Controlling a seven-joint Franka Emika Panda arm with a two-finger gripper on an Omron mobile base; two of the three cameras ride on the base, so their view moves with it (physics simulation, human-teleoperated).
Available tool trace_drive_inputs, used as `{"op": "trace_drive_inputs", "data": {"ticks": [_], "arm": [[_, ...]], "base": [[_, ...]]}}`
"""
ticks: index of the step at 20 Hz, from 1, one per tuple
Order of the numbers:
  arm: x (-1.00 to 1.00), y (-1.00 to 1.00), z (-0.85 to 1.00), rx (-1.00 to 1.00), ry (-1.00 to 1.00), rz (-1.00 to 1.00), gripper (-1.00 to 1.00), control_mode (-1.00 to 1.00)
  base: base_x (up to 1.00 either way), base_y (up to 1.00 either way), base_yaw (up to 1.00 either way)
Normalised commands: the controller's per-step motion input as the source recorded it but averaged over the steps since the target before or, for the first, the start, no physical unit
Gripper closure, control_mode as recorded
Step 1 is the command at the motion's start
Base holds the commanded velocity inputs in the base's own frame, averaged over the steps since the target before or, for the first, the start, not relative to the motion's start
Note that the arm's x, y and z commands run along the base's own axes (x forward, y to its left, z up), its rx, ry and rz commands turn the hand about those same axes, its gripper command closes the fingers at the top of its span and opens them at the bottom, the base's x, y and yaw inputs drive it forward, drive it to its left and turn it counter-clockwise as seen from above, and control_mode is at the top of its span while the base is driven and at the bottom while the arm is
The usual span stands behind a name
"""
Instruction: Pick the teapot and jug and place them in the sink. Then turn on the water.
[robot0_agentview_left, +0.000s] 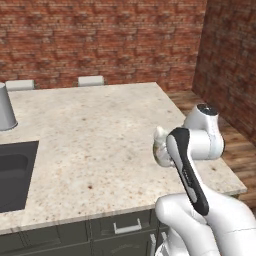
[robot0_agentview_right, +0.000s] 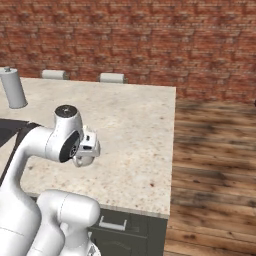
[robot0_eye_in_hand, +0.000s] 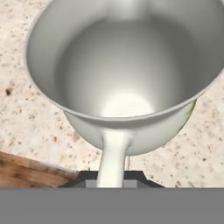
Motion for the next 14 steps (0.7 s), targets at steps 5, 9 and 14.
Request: {"op": "trace_drive_inputs", "data": {"ticks": [5, 9, 14], "arm": [[0.00, -0.05, 0.62, -0.01, 0.23, -0.30, 1.00, -1.00], [0.00, -0.02, 0.38, -0.05, 0.18, -0.10, 1.00, -1.00], [0.00, -0.10, 0.06, -0.03, 0.07, -0.04, 1.00, -1.00]], "base": [[0.00, 0.00, 0.00], [0.00, 0.00, 0.00], [0.00, 0.00, 0.00]]}}
